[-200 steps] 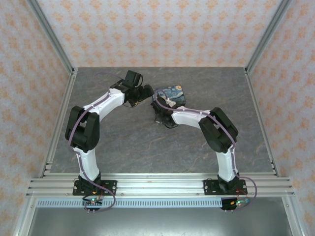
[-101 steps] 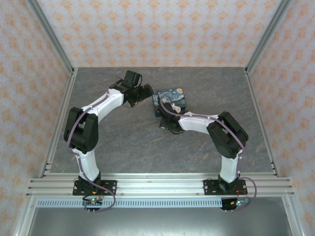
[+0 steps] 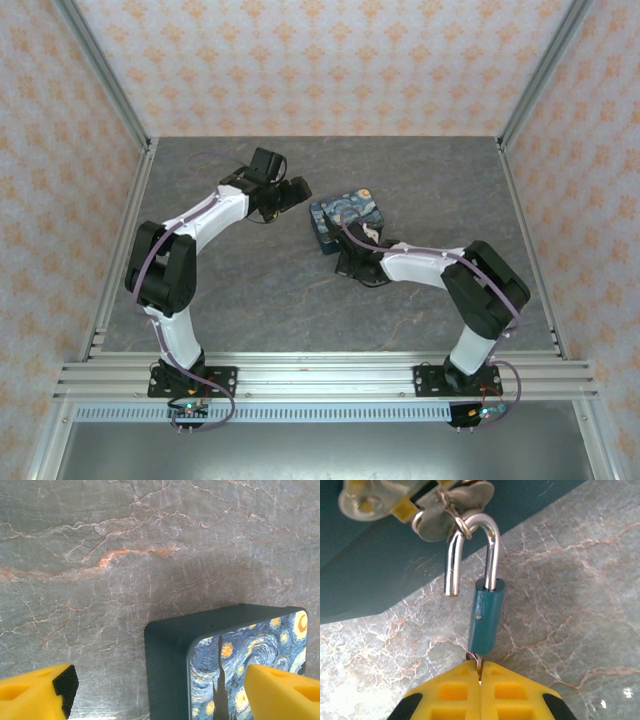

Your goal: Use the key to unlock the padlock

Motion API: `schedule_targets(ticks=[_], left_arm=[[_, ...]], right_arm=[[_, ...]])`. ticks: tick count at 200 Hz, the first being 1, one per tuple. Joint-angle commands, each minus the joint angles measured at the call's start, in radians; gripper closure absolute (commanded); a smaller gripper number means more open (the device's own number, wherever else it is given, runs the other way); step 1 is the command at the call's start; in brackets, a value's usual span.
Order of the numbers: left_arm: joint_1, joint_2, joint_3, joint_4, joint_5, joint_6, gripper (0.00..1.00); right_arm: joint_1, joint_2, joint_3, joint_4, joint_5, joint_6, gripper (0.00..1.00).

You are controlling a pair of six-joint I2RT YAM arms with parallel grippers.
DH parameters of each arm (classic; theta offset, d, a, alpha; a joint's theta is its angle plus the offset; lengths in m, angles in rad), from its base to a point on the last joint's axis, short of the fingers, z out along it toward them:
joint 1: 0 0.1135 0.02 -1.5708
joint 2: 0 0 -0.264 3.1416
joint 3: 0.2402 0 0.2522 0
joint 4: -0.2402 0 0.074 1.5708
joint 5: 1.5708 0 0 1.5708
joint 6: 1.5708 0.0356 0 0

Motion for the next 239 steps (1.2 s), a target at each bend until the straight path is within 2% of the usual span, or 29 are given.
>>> schedule_targets(ticks=[1, 11, 22, 60, 81, 108, 159, 239], left_arm=[[0.004, -0.043, -0.018, 0.006, 0.011, 0.004, 0.13], [0.001, -0.045, -0.02, 0.003, 0.015, 0.008, 0.13], [-0.002, -0.047, -0.024, -0.001, 0.018, 0.013, 0.13], [-0.022, -0.052, -0.036, -0.007, 0.027, 0.03, 0.13], [-0.042, -0.05, -0.042, -0.011, 0.029, 0.04, 0.13], [-0.067, -0.035, -0.041, -0.013, 0.029, 0.049, 0.13], [-0.098, 0.001, -0.022, -0.029, 0.015, 0.06, 0.13], [-0.115, 0.045, 0.008, -0.038, 0.009, 0.063, 0.13]], right_arm=[[-0.002, -0.039, -0.037, -0.014, -0.027, -0.01, 0.8], [-0.01, -0.068, -0.05, 0.001, -0.039, -0.011, 0.69], [-0.024, -0.116, -0.074, 0.03, -0.052, -0.006, 0.62], [-0.127, -0.273, -0.173, 0.135, -0.099, 0.049, 0.54], [-0.17, -0.31, -0.212, 0.192, -0.117, 0.066, 0.51], [-0.183, -0.301, -0.241, 0.301, -0.176, 0.026, 0.51], [-0.187, -0.225, -0.265, 0.371, -0.22, 0.042, 0.53], [-0.161, -0.134, -0.209, 0.35, -0.22, 0.042, 0.56]])
